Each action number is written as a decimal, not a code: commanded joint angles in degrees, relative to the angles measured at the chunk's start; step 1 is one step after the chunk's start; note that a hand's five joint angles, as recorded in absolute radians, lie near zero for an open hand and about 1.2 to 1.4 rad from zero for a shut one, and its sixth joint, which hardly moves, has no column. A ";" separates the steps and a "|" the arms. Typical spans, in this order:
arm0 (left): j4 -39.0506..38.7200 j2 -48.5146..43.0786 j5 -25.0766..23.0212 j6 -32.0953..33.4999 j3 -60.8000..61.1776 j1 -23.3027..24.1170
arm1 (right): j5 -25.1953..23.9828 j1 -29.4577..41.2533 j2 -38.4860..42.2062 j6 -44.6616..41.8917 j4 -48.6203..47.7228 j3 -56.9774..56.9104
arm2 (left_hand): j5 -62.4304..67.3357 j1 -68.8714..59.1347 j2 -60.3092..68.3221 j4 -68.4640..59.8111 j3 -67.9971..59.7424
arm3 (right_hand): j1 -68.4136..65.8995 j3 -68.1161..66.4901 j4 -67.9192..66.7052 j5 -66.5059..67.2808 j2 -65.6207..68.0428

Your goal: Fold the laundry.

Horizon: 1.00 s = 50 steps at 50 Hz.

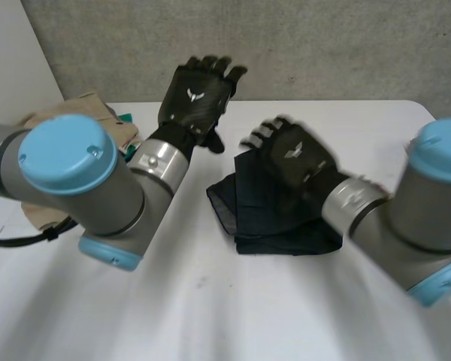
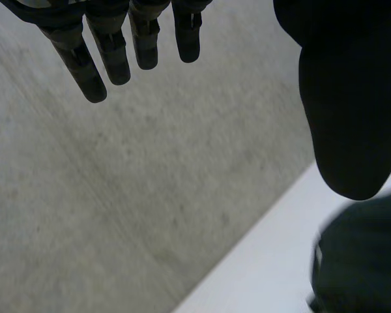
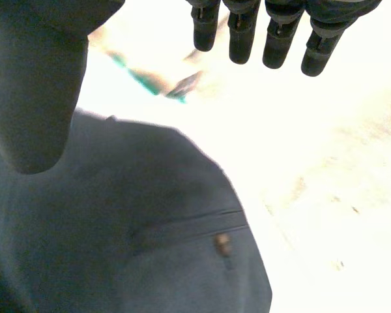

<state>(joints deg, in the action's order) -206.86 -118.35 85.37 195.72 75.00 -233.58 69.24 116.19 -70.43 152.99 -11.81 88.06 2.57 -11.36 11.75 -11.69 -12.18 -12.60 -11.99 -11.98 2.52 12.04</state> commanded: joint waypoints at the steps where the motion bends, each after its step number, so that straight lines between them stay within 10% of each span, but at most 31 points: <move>1: 0.66 -5.56 -0.91 -4.46 -10.65 3.30 | -0.33 -10.35 -6.56 24.02 3.10 -0.96 | -2.57 1.36 -1.75 1.69 2.18 | 2.60 1.99 1.98 -2.52 -2.04; 15: 12.52 -23.76 0.23 -4.73 -27.01 9.29 | -0.33 -15.38 7.04 19.36 17.51 -14.13 | -1.18 -0.03 -0.35 0.30 0.79 | 2.60 1.99 1.98 -2.52 -2.04; 33: 27.99 -28.42 7.26 2.55 -28.69 5.68 | 0.37 -14.76 27.27 5.67 28.78 -29.09 | -1.01 -0.20 -0.19 0.13 0.62 | 2.60 1.99 1.98 -2.52 -2.04; 50: 31.52 -22.29 6.30 4.85 -27.98 5.68 | 2.65 -13.62 19.73 1.34 27.20 -27.51 | -2.01 0.81 -1.19 1.13 1.63 | 2.60 1.99 1.98 -2.52 -2.04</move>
<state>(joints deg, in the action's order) -175.17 -145.38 92.20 201.24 46.88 -228.06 71.69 102.43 -44.70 154.04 16.50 59.08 2.56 -10.84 11.75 -11.68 -12.18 -11.03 -11.99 -11.98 2.51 11.44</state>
